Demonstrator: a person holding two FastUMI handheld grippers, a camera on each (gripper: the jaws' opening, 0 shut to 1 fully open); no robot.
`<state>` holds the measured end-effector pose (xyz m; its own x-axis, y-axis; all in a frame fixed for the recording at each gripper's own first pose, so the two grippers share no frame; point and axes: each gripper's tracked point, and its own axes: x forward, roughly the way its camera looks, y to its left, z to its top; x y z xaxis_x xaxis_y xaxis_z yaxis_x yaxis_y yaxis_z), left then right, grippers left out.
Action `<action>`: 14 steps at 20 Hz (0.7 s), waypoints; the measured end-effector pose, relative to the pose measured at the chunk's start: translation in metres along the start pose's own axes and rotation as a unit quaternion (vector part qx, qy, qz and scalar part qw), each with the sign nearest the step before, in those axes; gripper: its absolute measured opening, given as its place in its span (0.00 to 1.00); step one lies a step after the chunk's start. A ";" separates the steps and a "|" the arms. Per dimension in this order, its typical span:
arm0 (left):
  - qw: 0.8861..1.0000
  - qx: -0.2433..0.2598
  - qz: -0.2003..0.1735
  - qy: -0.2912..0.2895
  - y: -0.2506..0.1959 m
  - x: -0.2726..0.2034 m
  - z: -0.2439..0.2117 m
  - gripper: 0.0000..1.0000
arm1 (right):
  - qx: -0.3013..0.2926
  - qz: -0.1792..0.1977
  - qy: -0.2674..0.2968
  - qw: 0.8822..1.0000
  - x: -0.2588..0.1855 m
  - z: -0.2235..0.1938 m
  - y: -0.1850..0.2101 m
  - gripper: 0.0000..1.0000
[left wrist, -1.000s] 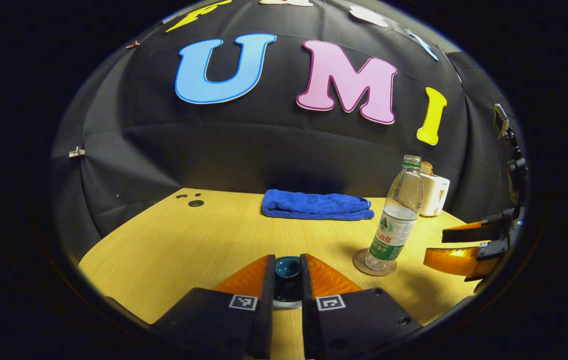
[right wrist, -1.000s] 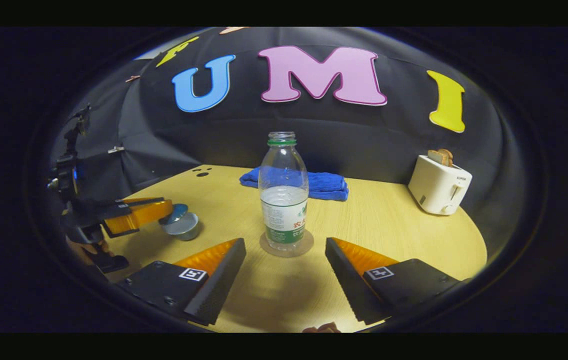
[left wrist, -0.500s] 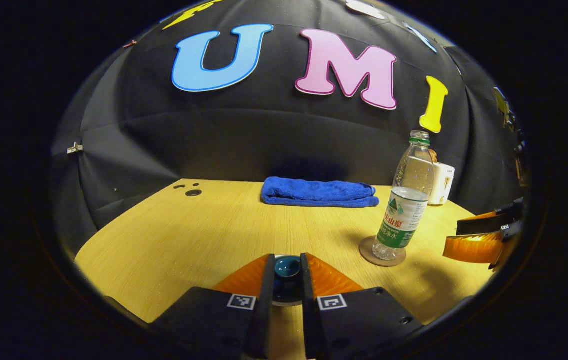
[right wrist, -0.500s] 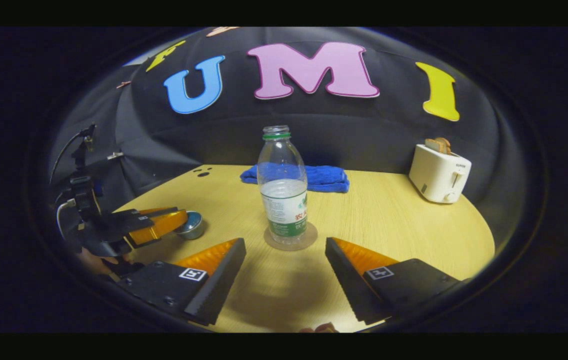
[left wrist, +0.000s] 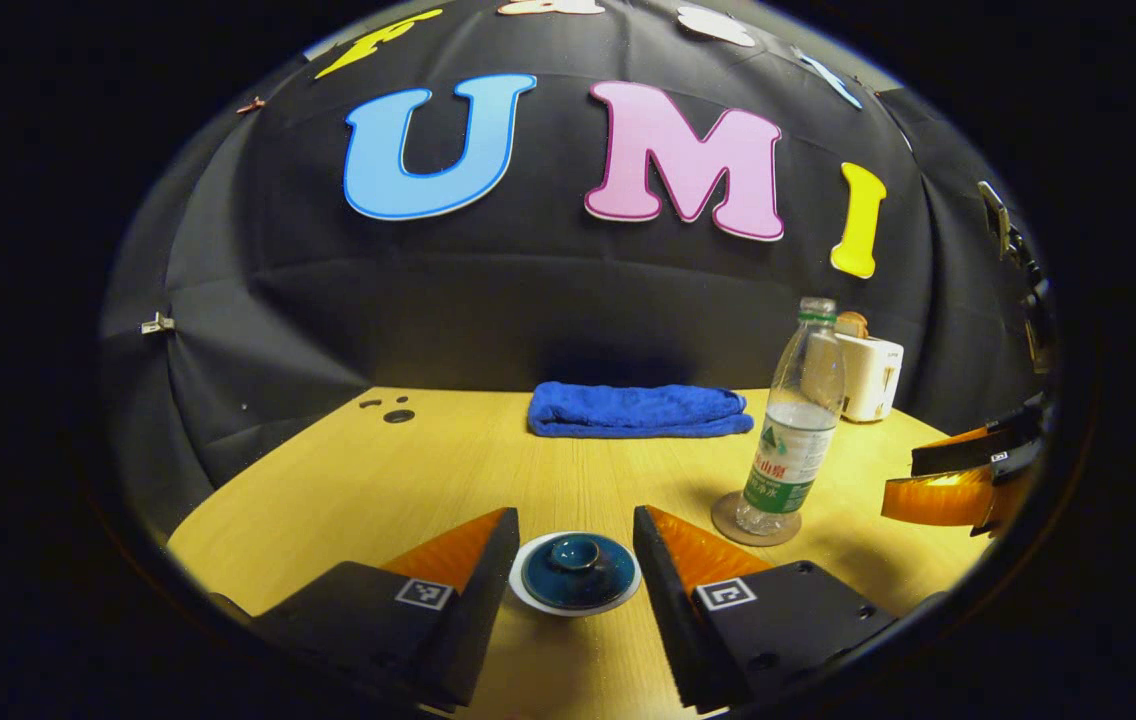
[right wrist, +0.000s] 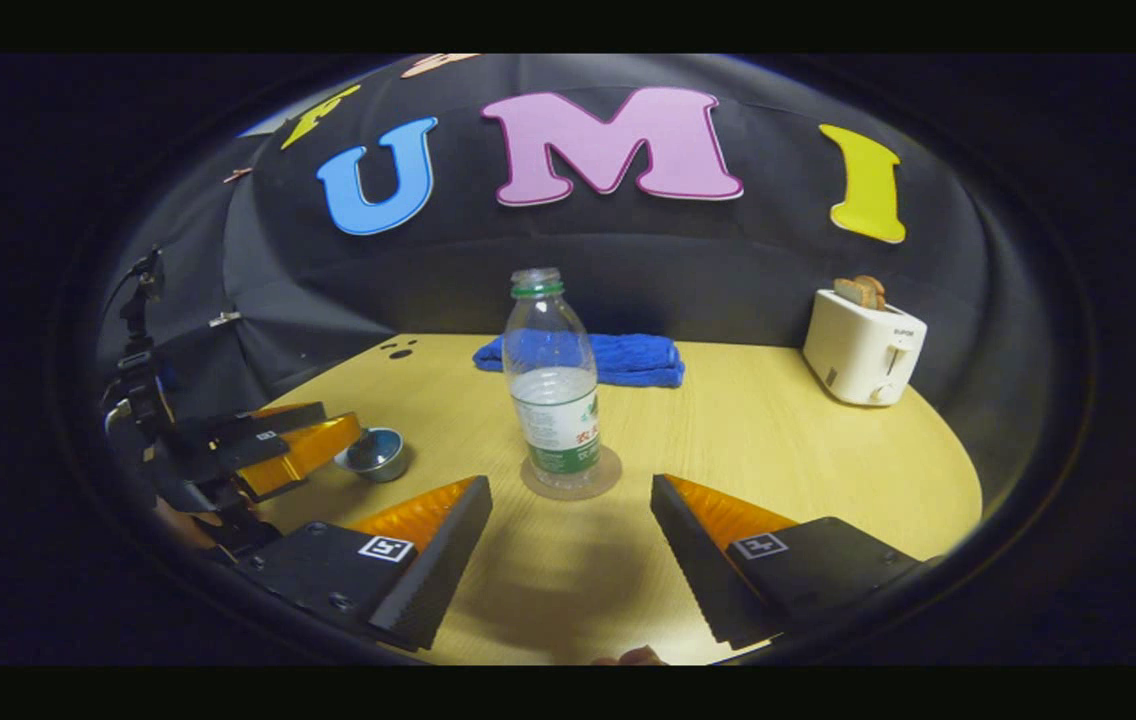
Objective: Open the teacup lid with one hand, grasp the water bottle and pour water into the teacup with the other hand; after pouring, place the water bottle on the coaster and then close the teacup lid.
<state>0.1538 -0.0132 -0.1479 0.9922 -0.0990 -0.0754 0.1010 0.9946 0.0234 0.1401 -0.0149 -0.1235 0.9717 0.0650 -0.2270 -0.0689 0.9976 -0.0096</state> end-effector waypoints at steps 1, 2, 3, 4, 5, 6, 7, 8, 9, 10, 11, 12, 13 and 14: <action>1.000 0.002 0.005 0.000 0.003 -0.009 0.007 0.82 | 0.000 -0.005 -0.004 1.000 -0.007 0.007 -0.004 0.99; 1.000 0.003 0.013 0.002 0.005 -0.020 0.015 0.87 | 0.001 -0.010 -0.007 1.000 -0.014 0.015 -0.007 0.99; 1.000 0.002 0.022 0.003 0.008 -0.032 0.023 0.95 | 0.003 -0.014 -0.010 1.000 -0.022 0.023 -0.011 0.99; 1.000 -0.002 0.028 0.003 0.009 -0.043 0.033 0.97 | 0.005 -0.017 -0.011 1.000 -0.029 0.029 -0.014 0.99; 0.999 -0.011 0.033 0.002 0.008 -0.054 0.043 0.97 | 0.007 -0.020 -0.013 1.000 -0.038 0.037 -0.017 0.99; 0.999 -0.020 0.037 0.002 0.008 -0.064 0.052 0.97 | 0.008 -0.023 -0.014 1.000 -0.046 0.043 -0.020 0.99; 0.999 -0.029 0.042 0.001 0.008 -0.075 0.062 0.97 | 0.008 -0.027 -0.015 0.999 -0.055 0.050 -0.024 0.99; 0.998 -0.036 0.042 0.001 0.008 -0.082 0.074 0.97 | 0.013 -0.027 -0.017 0.999 -0.066 0.057 -0.025 0.99; 0.998 -0.044 0.041 0.000 0.006 -0.089 0.087 0.97 | 0.019 -0.018 -0.012 1.000 -0.074 0.059 -0.022 0.96; 0.998 -0.051 0.042 -0.006 0.007 -0.094 0.104 0.97 | 0.025 -0.013 -0.009 1.000 -0.082 0.063 -0.020 1.00; 0.997 -0.056 0.042 -0.015 0.008 -0.097 0.124 0.97 | 0.029 -0.013 -0.011 0.999 -0.091 0.069 -0.021 1.00; 0.997 -0.058 0.038 -0.025 0.007 -0.101 0.145 0.97 | 0.028 -0.012 -0.018 0.999 -0.098 0.077 -0.022 1.00; 0.997 -0.053 0.035 -0.038 0.007 -0.104 0.167 0.96 | 0.023 -0.012 -0.024 0.999 -0.107 0.084 -0.023 1.00; 0.997 -0.047 0.034 -0.049 0.006 -0.108 0.184 0.95 | 0.017 -0.015 -0.029 0.999 -0.114 0.092 -0.026 1.00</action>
<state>0.0611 -0.0020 0.0443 0.9993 -0.0302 0.0215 0.0316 0.9972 -0.0684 0.0520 -0.0457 -0.0078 0.9849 0.0357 -0.1694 -0.0332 0.9993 0.0177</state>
